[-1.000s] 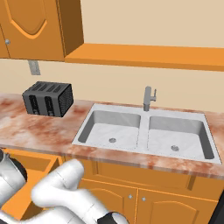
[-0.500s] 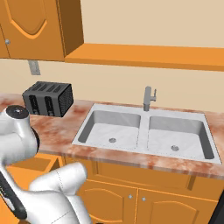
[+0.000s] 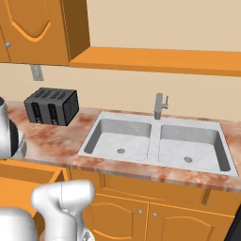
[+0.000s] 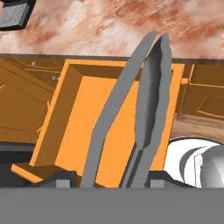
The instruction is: Take the tongs from the drawer on the left and place them on the dining counter next to the tray containing the hot dog.
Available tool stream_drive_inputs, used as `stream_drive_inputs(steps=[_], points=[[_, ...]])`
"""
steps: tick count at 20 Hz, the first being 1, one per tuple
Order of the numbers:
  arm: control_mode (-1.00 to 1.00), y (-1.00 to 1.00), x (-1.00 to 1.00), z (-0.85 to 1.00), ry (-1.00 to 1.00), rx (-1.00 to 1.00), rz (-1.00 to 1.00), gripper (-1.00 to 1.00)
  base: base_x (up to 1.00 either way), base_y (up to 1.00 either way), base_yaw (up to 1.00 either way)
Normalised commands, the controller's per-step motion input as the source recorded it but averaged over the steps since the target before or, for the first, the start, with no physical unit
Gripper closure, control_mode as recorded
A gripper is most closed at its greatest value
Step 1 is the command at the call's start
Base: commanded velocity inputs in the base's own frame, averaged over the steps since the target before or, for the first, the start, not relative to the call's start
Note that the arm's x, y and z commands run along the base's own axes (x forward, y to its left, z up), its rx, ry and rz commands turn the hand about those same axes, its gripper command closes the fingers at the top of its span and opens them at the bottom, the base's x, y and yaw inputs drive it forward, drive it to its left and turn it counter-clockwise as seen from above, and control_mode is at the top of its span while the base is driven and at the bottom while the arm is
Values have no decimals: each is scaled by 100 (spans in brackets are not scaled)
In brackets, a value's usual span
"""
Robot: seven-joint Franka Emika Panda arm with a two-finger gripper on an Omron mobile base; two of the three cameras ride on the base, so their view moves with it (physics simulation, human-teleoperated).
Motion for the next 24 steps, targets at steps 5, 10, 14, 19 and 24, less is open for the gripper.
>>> stream_drive_inputs(steps=[5, 10, 14, 19, 24], points=[[-100, -50, 2, 48, -2, -13, 0, 100, 0, 0, 0], [-100, 0, 0, 0, 0, 0, 0, 100, 0, 0, 0], [-100, 0, 0, 0, 0, 0, 0, 100, 0, 0, 0], [-100, 0, 0, 0, 0, 0, 0, 100, 0, 0, 0], [-100, 0, 0, 0, 0, 0, 0, 100, 0, 0, 0]])
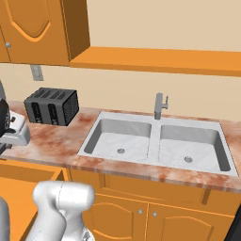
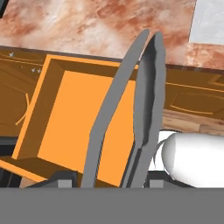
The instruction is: Take the tongs from the drawer on the left and place them on the dining counter next to the tray containing the hot dog.
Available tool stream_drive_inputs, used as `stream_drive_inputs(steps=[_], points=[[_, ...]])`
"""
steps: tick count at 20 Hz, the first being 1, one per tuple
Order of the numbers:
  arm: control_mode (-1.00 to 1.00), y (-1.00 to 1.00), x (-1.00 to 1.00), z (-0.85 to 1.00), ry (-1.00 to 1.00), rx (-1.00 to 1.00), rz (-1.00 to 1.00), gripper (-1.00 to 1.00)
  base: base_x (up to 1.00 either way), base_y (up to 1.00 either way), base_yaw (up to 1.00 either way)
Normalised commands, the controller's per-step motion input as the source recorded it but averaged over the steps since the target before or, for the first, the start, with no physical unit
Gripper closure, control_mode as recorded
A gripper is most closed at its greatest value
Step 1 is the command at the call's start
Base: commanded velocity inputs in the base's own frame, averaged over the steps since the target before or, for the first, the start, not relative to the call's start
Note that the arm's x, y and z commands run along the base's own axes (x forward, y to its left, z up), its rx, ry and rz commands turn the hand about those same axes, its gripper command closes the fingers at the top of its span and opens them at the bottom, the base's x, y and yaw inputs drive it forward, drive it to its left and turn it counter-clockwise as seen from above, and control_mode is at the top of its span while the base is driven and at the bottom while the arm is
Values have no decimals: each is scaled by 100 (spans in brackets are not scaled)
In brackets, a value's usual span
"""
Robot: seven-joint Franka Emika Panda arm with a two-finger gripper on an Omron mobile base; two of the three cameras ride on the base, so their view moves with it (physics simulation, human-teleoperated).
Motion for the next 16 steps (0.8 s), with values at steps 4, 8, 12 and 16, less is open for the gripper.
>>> stream_drive_inputs(steps=[4, 8, 12, 16], points=[[100, -8, -6, -11, 2, 0, -1, 100, -15, -42, -13], [100, 0, 0, 0, 0, 0, 0, 100, -10, -100, -57], [100, 0, 0, 0, 0, 0, 0, 100, 0, -100, -70], [100, 0, 0, 0, 0, 0, 0, 100, 1, -97, -78]])
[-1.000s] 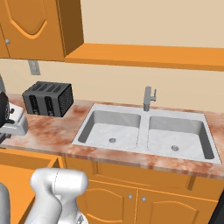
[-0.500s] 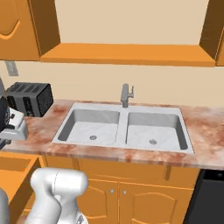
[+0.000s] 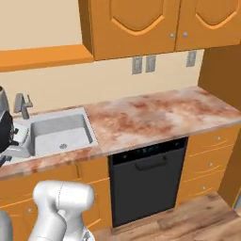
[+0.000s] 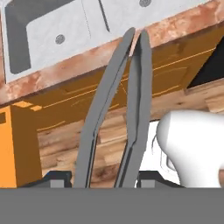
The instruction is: Take the tongs from the drawer on the left and place them on the dining counter next to the tray containing the hot dog.
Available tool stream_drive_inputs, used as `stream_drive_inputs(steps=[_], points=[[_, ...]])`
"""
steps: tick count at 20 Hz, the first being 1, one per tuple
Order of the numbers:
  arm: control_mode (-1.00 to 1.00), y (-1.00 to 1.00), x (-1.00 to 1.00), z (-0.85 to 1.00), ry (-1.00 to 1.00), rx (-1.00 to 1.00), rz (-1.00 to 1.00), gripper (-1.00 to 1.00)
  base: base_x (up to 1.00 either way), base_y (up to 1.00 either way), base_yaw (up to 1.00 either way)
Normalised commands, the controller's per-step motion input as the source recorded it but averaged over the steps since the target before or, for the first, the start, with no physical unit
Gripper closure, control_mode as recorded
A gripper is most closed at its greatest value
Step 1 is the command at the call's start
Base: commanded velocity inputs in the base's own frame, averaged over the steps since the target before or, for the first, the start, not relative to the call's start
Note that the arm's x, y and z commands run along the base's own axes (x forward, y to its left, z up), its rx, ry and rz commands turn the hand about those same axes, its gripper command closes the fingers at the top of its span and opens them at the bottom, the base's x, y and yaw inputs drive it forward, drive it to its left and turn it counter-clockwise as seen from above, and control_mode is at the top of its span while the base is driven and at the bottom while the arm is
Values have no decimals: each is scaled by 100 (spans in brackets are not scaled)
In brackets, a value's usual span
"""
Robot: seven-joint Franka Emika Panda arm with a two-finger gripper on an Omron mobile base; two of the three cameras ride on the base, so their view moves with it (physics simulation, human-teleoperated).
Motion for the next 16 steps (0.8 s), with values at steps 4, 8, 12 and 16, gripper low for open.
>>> stream_drive_inputs(steps=[4, 8, 12, 16], points=[[100, 0, 0, 0, 0, 0, 0, 100, 0, -74, -92], [100, 0, 0, 0, 0, 0, 0, 100, 0, -71, -93], [100, 0, 0, 0, 0, 0, 0, 100, 1, -65, -94], [100, 0, 0, 0, 0, 0, 0, 100, 8, -61, -95]])
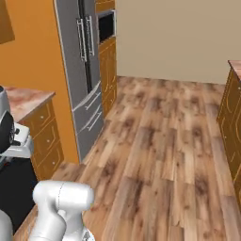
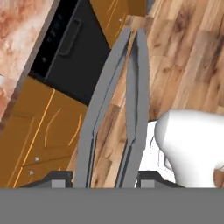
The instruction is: Take the tongs from the drawer on the left and place them on the dining counter next to the tray containing the hot dog.
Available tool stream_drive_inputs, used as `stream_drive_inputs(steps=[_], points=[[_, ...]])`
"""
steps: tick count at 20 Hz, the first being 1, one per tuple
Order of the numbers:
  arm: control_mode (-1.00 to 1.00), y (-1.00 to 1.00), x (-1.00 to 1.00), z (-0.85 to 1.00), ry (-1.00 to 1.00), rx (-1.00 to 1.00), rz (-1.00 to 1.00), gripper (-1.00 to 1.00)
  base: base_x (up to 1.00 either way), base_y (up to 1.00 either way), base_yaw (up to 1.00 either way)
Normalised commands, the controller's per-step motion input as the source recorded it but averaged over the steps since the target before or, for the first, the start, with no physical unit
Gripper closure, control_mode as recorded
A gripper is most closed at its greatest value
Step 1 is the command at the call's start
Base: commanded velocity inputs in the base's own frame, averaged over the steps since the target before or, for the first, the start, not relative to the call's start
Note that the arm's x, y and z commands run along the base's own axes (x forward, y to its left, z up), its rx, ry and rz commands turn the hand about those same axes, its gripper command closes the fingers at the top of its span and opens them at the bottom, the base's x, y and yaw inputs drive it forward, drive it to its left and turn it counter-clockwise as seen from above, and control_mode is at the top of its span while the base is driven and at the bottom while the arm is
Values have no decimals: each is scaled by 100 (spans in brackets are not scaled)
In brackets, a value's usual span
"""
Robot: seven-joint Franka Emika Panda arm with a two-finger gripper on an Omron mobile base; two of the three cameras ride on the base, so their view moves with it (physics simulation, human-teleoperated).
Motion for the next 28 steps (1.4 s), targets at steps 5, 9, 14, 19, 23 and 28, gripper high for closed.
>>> stream_drive_inputs(steps=[5, 9, 14, 19, 23, 28], points=[[100, 0, 0, 0, 0, 0, 0, 100, 27, -57, -89], [100, 0, 0, 0, 0, 0, 0, 100, 71, -27, -79], [100, 0, 0, 0, 0, 0, 0, 100, 100, 53, -61], [100, 0, 0, 0, 0, 0, 0, 100, 100, 84, -43], [100, 0, 0, 0, 0, 0, 0, 100, 100, 83, -39], [100, 0, 0, 0, 0, 0, 0, 100, 100, 97, -42]])
